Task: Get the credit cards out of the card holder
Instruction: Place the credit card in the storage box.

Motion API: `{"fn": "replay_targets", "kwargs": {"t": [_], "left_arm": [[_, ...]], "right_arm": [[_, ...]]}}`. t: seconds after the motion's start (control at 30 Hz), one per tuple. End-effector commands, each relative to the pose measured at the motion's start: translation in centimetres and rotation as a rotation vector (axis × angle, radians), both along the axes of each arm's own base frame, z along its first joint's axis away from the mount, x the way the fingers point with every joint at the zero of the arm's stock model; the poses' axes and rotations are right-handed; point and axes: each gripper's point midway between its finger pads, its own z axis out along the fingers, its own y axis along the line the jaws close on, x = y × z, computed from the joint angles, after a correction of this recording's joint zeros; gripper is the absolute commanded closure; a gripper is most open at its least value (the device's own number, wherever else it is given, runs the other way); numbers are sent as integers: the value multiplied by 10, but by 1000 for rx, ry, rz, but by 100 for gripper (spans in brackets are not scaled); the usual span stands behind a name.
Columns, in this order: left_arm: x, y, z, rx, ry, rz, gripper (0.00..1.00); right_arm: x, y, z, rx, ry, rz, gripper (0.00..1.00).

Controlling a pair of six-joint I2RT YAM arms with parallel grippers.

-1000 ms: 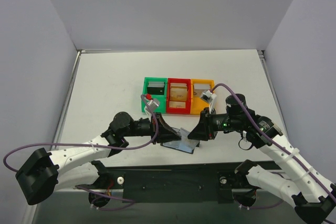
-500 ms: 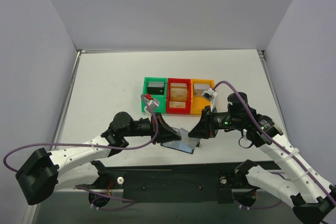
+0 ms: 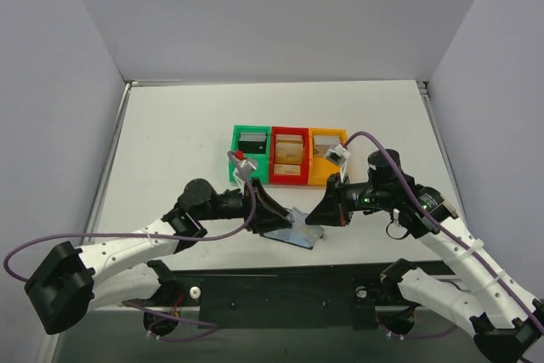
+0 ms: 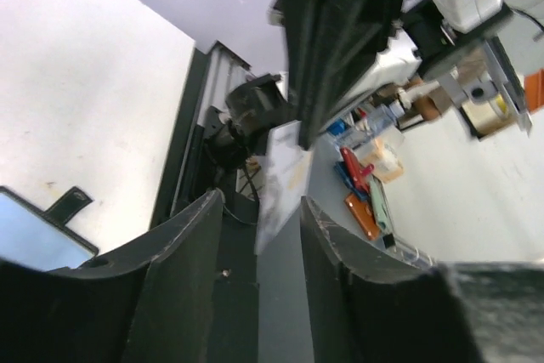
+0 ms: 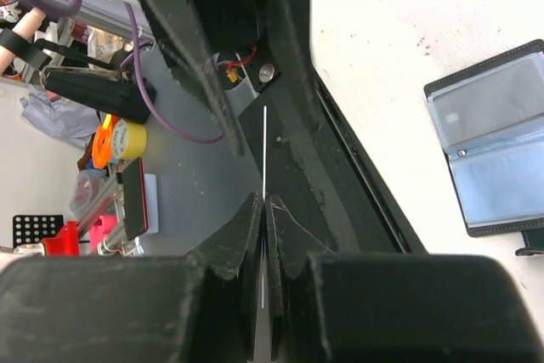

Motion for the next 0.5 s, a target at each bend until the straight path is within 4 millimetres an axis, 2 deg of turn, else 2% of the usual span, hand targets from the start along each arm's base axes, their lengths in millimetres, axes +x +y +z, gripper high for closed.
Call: {"fn": "replay_targets", "kwargs": {"t": [0.0, 0.03, 0.13, 0.17, 0.2, 0.23, 0.27, 0.3, 0.33, 0.43, 0.47], "left_arm": [[32, 20, 20, -9, -4, 135, 40], [39, 26, 18, 3, 24, 162, 33], [70, 62, 24, 4, 32, 333, 31], [73, 70, 20, 21, 50, 366, 31], [81, 84, 28, -3, 24, 435, 31], [88, 94, 25, 4, 30, 485, 31], [90, 102, 32, -16, 3, 536, 31], [93, 108, 29, -4, 6, 568, 30], [94, 114, 34, -23, -15, 610, 29], [96, 122, 34, -37, -22, 659, 28], [95, 122, 36, -50, -13, 659, 28]], "right_arm": [[4, -3, 21, 16, -80, -11, 100], [9, -4, 20, -2, -92, -35, 100], [28, -11, 21, -57, -125, -129, 100], [45, -18, 14, -115, -159, -203, 100], [60, -25, 10, -160, -187, -270, 100], [66, -28, 8, -187, -237, -271, 100], [70, -25, 1, -204, -253, -241, 100], [75, -25, -3, -224, -349, -182, 100], [86, -29, -13, -290, -427, -157, 100], [115, -39, -16, -401, -550, -160, 100], [125, -39, -14, -435, -638, -107, 100]]}}
